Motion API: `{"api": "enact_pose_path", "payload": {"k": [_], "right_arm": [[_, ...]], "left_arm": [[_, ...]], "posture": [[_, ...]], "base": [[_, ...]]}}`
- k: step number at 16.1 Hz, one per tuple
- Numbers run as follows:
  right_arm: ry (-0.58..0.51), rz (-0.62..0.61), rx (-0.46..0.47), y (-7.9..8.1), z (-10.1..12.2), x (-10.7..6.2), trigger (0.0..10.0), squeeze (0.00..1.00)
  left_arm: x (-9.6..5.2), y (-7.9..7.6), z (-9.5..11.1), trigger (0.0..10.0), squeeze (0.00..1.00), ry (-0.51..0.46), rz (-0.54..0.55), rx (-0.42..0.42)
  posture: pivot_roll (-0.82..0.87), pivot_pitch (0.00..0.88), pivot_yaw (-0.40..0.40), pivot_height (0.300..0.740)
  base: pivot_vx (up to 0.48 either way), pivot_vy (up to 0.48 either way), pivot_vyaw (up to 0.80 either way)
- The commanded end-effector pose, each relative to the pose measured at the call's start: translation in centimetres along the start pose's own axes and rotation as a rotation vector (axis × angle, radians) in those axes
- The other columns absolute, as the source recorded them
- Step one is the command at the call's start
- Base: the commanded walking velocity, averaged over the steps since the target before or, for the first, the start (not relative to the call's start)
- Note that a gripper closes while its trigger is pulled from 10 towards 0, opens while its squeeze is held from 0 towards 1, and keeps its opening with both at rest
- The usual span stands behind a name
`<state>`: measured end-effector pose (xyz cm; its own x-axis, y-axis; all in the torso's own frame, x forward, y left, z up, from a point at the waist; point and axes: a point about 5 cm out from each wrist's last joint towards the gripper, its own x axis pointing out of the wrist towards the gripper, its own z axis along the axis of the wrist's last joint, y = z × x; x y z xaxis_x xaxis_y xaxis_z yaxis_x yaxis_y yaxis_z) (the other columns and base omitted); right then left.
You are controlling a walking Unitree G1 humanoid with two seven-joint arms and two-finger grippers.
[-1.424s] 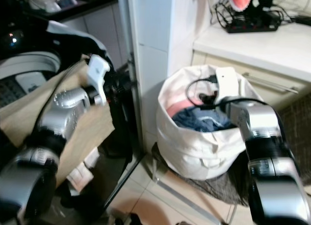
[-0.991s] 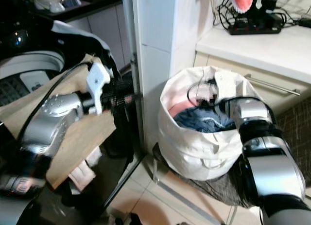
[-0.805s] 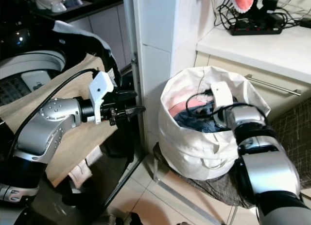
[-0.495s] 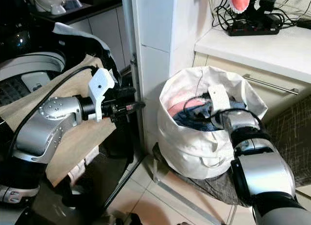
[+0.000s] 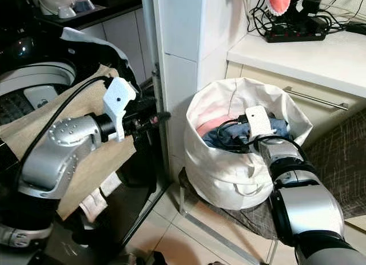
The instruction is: Clothes washing
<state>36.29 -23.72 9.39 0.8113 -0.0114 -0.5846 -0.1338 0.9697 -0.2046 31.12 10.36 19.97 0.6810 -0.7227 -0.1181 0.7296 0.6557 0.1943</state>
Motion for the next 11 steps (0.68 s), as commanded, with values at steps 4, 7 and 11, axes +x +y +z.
{"api": "enact_pose_path", "payload": {"k": [4, 7, 11], "right_arm": [[-0.573, -0.161, 0.058, -1.4, 7.6, -2.9, 10.0, 0.00], [-0.706, -0.128, 0.131, 2.5, 4.1, -8.0, 10.0, 0.00], [-0.778, -0.087, 0.193, 5.1, 2.3, -12.3, 10.0, 0.00]], "left_arm": [[-2.5, 1.2, -2.1, 10.0, 0.00, -0.030, 0.390, -0.132], [-3.9, 0.6, -3.0, 10.0, 0.00, -0.059, 0.510, -0.135], [-4.0, -0.5, -3.6, 10.0, 0.00, -0.053, 0.546, -0.176]], "posture": [[0.07, 0.000, 0.025, 0.740], [0.02, 0.000, 0.037, 0.740], [-0.04, 0.000, 0.049, 0.740]], "base": [[0.000, 0.000, 0.00], [0.000, 0.000, 0.00], [0.000, 0.000, 0.00]]}}
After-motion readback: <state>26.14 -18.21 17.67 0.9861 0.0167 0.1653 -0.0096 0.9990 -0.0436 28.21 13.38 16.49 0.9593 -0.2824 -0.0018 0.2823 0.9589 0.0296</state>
